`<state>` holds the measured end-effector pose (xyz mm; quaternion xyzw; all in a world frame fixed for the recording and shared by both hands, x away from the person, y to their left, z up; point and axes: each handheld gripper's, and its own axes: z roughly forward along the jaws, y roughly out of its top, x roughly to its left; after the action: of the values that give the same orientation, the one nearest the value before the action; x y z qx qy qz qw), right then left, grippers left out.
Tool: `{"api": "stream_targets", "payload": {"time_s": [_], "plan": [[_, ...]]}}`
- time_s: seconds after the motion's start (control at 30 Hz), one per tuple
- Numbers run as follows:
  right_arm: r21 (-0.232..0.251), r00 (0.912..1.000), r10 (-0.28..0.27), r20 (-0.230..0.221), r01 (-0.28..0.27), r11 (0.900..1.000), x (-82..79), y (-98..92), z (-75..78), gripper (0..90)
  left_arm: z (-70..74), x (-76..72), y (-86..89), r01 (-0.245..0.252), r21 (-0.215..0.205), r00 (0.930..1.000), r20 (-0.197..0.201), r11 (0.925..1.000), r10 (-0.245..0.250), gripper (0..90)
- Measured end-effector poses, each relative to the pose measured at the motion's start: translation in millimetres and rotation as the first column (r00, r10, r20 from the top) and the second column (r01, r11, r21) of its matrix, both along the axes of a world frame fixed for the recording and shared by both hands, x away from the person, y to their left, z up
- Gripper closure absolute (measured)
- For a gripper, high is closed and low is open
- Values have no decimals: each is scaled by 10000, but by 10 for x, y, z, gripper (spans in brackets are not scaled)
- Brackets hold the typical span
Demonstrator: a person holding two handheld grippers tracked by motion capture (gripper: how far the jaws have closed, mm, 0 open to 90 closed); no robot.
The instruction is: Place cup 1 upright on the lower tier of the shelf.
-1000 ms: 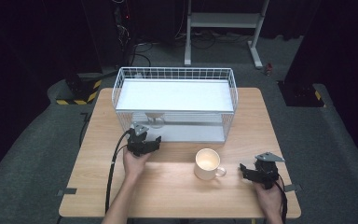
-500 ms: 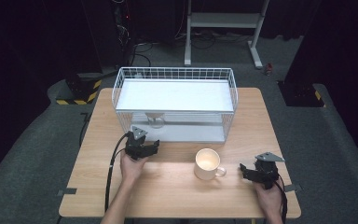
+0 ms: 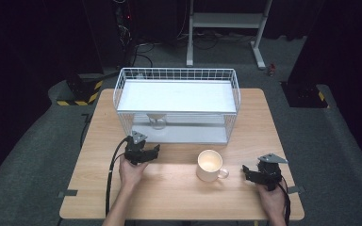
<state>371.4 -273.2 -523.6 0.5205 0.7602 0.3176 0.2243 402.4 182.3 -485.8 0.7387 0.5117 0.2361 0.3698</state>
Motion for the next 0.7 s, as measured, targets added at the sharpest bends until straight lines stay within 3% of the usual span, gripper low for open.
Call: {"api": "stream_targets", "payload": {"time_s": [0.7], "plan": [[-1,10000,-2,-1,2,10000,0,0,0,209,14,-208,136,-283,-381,9996,-58,9989,281,252]]}}
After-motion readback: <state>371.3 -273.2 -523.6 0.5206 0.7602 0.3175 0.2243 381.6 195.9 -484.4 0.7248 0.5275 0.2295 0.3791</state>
